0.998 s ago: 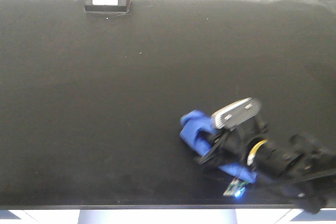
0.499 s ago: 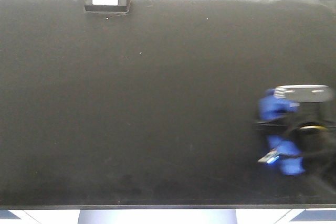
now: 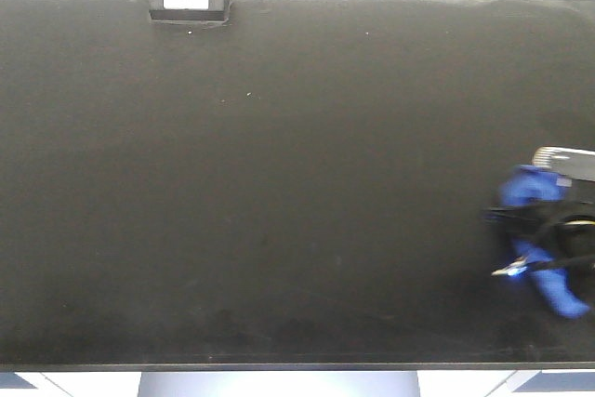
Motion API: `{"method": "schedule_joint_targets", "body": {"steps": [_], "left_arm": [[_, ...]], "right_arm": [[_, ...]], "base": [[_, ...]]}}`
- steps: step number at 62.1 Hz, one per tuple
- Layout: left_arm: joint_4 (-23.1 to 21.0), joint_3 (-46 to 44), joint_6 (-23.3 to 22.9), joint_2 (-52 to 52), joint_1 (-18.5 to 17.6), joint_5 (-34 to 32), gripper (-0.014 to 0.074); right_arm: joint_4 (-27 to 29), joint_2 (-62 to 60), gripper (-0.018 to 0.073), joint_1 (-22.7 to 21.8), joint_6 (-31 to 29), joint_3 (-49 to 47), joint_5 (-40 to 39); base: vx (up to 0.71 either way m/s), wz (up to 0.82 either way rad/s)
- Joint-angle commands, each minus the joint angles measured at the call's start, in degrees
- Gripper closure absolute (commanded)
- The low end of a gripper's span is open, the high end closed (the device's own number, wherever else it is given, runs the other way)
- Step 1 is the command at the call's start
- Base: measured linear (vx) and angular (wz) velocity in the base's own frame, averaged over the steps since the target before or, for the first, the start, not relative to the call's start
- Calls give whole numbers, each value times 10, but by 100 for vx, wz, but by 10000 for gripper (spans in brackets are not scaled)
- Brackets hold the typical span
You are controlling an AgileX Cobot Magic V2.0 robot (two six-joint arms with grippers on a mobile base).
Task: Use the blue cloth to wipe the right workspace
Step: 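Wipe the cloth back and forth across the bench with the right gripper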
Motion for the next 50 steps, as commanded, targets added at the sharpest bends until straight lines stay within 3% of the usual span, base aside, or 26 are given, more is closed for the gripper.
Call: {"method": "schedule_joint_targets", "body": {"steps": [1,8,12,17,24,26,27,33,44,46,50], "left_arm": [[1,18,-5,-9,3,-46,602],[1,18,-5,-9,3,-46,602],[1,18,-5,-9,3,-46,602],[1,18,-5,-9,3,-46,602],[1,18,-5,-9,3,-46,602],[1,18,-5,-9,3,-46,602],[1,18,-5,-9,3,-46,602],[1,18,-5,-9,3,-46,602],[1,18,-5,-9,3,-46,602],[1,18,-5,-9,3,-46,602],[1,18,-5,-9,3,-46,602]], "right_arm": [[-202,-18,559,39,175,-12,-33],[-399,-15,559,101,316,-12,-104],[-457,-10,559,128,353,-12,-140],[-488,1,559,158,363,-12,-158],[-463,21,559,168,342,-12,-141],[-432,24,559,168,333,-12,-135],[-314,25,559,168,278,-12,-133],[-160,25,559,168,192,-12,-153],[187,25,557,168,-85,-12,-242],[243,25,557,168,-128,-12,-266],[303,24,557,168,-198,-12,-290]], "base": [[0,0],[0,0],[0,0],[0,0],[0,0],[0,0],[0,0],[0,0],[0,0],[0,0],[0,0]]}}
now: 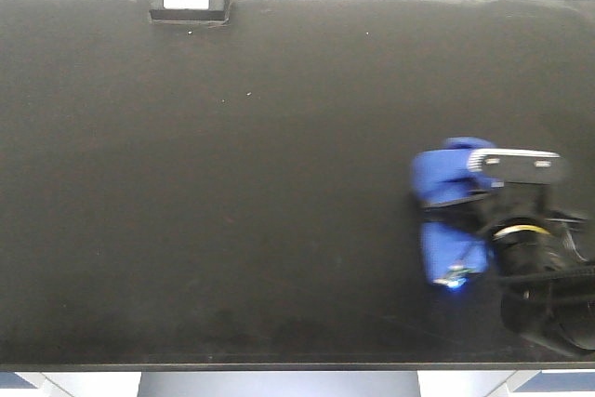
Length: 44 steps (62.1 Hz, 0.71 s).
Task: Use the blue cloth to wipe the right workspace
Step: 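Wipe the cloth back and forth across the bench with the right gripper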
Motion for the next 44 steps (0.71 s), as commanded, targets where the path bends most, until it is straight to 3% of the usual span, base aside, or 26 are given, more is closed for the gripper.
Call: {"method": "schedule_joint_targets", "body": {"steps": [1,6,13,20,32,38,44], "left_arm": [[1,18,-5,-9,3,-46,602],[1,18,-5,-9,3,-46,602],[1,18,-5,-9,3,-46,602],[1,18,-5,-9,3,-46,602],[1,18,-5,-9,3,-46,602],[1,18,-5,-9,3,-46,602],[1,18,-5,-9,3,-46,602]], "right_arm": [[113,-18,557,-1,-129,-12,-88],[123,-19,557,-1,-139,-12,-83],[57,-19,557,-1,-103,-12,-67],[-59,-19,557,-1,-57,-12,-34],[-335,-19,557,-1,43,-12,39],[-404,-19,557,-1,130,-12,72],[-409,-19,547,-1,196,-12,102]], "base": [[0,0],[0,0],[0,0],[0,0],[0,0],[0,0],[0,0]]}}
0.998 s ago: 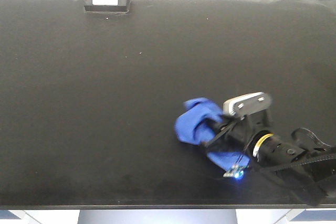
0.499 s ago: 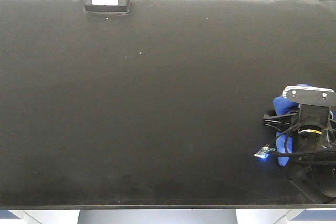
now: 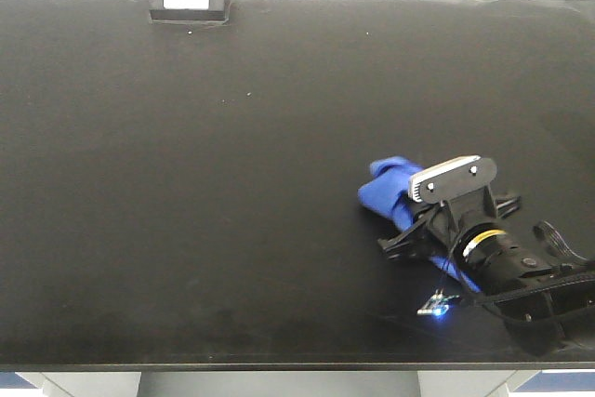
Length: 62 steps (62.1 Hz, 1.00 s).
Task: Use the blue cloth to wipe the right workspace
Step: 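Wipe the cloth back and forth across the bench with the right gripper, then open the right gripper and release the cloth on the bench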
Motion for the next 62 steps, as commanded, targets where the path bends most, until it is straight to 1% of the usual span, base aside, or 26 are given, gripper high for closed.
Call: {"method": "schedule_joint_targets", "body": {"steps": [1,8,14,23,33,38,41,46,54,62], "left_arm": [[1,18,-5,-9,3,-46,602],[1,18,-5,-9,3,-46,602],[1,18,-5,-9,3,-46,602],[1,18,-5,-9,3,-46,602],[1,18,-5,-9,3,-46,602],[1,18,-5,-9,3,-46,602],[1,18,-5,-9,3,-46,602],[1,18,-5,-9,3,-46,602],[1,18,-5,-9,3,-46,602],[1,18,-5,-9,3,-46,602]], "right_arm": [[-28,-19,545,-1,70,-12,-6],[-27,-19,511,-1,82,-12,23],[-27,-19,449,-1,82,-12,48],[-12,-19,291,-1,87,-12,56],[-11,-27,72,-1,116,-12,38],[-11,-52,-14,-1,118,-12,45],[-11,-71,-48,-1,118,-12,52],[-11,-116,-77,-1,109,-12,73],[-11,-203,-66,-1,109,-12,141],[-11,-282,-34,-1,59,-12,204]], "base": [[0,0],[0,0],[0,0],[0,0],[0,0],[0,0],[0,0],[0,0],[0,0],[0,0]]}}
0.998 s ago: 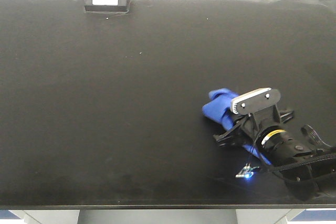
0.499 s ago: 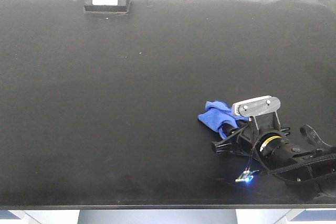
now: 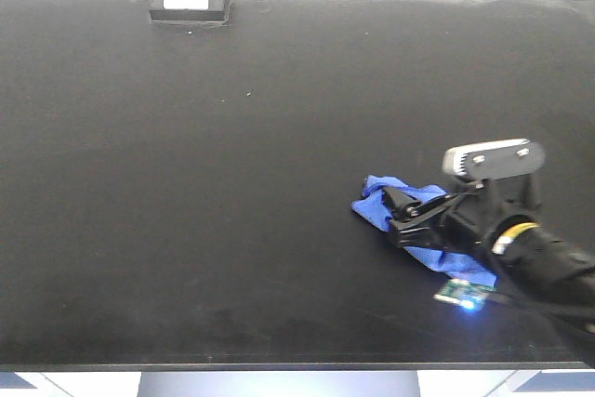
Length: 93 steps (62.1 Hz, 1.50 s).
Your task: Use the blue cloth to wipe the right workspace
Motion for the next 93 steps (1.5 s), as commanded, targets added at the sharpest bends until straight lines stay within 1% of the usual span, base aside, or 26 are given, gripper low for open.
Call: {"method": "schedule_joint_targets", "body": {"steps": [1,3,18,25,35,44,50,54,58,62,66,68,74,76,82,87,90,93], "left_arm": [[1,18,-5,-9,3,-46,602],[1,18,-5,-9,3,-46,602],[1,18,-5,-9,3,-46,602],[1,18,-5,-9,3,-46,602],[1,18,-5,-9,3,-46,602],[1,18,-5,-9,3,-46,602],[1,18,-5,-9,3,-46,602],[1,18,-5,-9,3,-46,602],[1,18,-5,-9,3,-46,602],[1,18,-5,-9,3,-46,602],[1,18,-5,-9,3,-46,602],[1,18,-5,-9,3,-46,602],[1,18,-5,-9,3,-46,602],[1,18,-5,-9,3,-46,602],[1,18,-5,-9,3,-46,602],[1,18,-5,-9,3,-46,602],[1,18,-5,-9,3,-46,602],[1,18,-5,-9,3,-45,602]], "right_arm": [[-4,-67,-27,-1,-40,-12,11],[-4,-85,-20,-1,-46,-12,21],[-4,-233,38,-1,-41,-12,77],[-4,-281,59,-1,-41,-12,88],[-4,-318,81,-1,-41,-12,87],[-4,-323,104,-1,-41,-12,78],[-5,-323,153,-1,-41,-4,74],[-28,-338,214,-1,-41,11,75],[-61,-371,306,-3,-41,32,79],[-83,-413,407,-23,-41,56,88],[-94,-469,529,-61,-41,80,99],[-95,-492,576,-81,-41,90,104],[-97,-583,570,-157,-41,114,130],[-102,-606,570,-176,-41,123,134],[-141,-679,570,-231,-41,160,146],[-168,-732,568,-268,-41,194,149],[-172,-735,568,-286,-41,218,135],[-169,-731,567,-295,-39,215,169]], "base": [[0,0],[0,0],[0,0],[0,0],[0,0],[0,0],[0,0],[0,0],[0,0],[0,0],[0,0],[0,0],[0,0],[0,0],[0,0],[0,0],[0,0],[0,0]]}}
